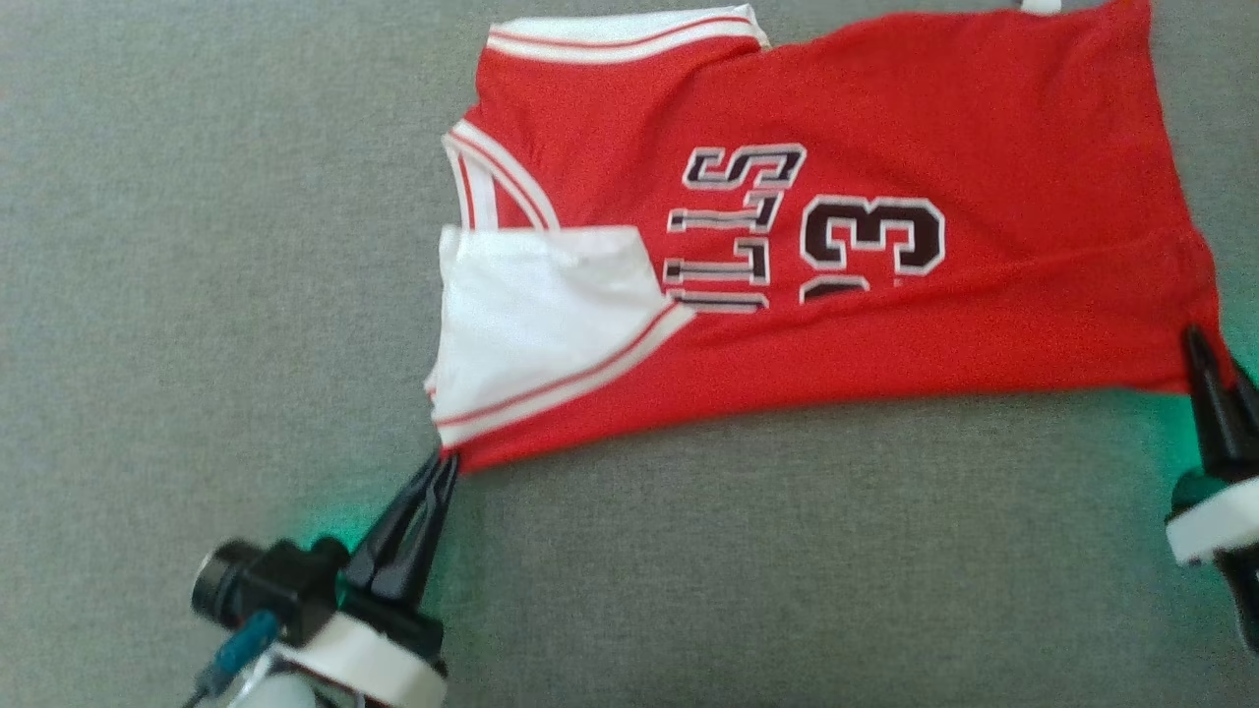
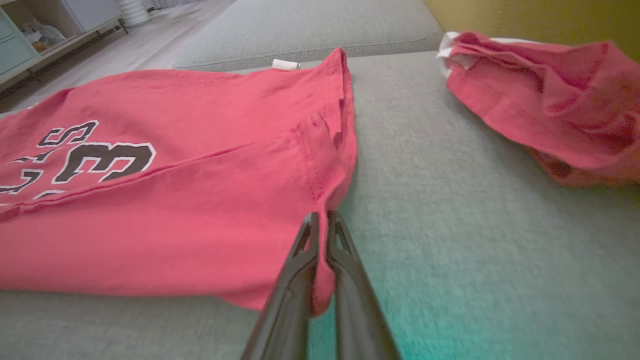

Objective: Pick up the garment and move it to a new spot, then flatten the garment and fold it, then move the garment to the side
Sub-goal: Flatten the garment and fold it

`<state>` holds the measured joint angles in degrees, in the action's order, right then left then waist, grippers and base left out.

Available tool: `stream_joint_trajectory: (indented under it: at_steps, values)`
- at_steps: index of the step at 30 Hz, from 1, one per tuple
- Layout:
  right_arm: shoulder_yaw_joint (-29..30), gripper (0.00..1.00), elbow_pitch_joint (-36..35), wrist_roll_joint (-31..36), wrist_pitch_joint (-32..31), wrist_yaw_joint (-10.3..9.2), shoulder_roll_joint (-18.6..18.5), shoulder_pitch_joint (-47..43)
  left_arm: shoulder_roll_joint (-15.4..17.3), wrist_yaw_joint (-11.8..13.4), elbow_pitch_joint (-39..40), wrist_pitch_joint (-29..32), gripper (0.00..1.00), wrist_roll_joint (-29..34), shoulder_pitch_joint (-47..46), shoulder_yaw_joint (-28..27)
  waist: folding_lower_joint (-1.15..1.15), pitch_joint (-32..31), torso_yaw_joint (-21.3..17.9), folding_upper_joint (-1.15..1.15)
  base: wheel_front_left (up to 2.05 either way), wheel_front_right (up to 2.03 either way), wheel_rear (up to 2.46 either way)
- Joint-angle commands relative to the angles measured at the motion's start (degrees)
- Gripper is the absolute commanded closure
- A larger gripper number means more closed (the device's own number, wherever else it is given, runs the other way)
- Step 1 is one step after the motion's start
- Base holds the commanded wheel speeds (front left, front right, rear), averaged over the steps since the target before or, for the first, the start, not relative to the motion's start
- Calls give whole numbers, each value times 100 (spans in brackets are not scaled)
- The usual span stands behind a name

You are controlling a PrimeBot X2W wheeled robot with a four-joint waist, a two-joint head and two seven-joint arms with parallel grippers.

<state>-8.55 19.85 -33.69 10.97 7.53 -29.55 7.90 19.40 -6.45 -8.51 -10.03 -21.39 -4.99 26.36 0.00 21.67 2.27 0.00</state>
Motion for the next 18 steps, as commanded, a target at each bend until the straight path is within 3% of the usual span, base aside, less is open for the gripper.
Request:
stream_joint_trajectory:
  at_steps: [1,18]
  values:
    - [31,100,-169,16,-12,-4,-239,-187,190,65,215,42,100,-38,84,-203,0,-31,-29,0,0,0,0]
    - [659,100,-950,228,-462,-4,-298,-1686,741,347,1578,805,100,-328,1430,-165,0,-422,-134,0,0,0,0]
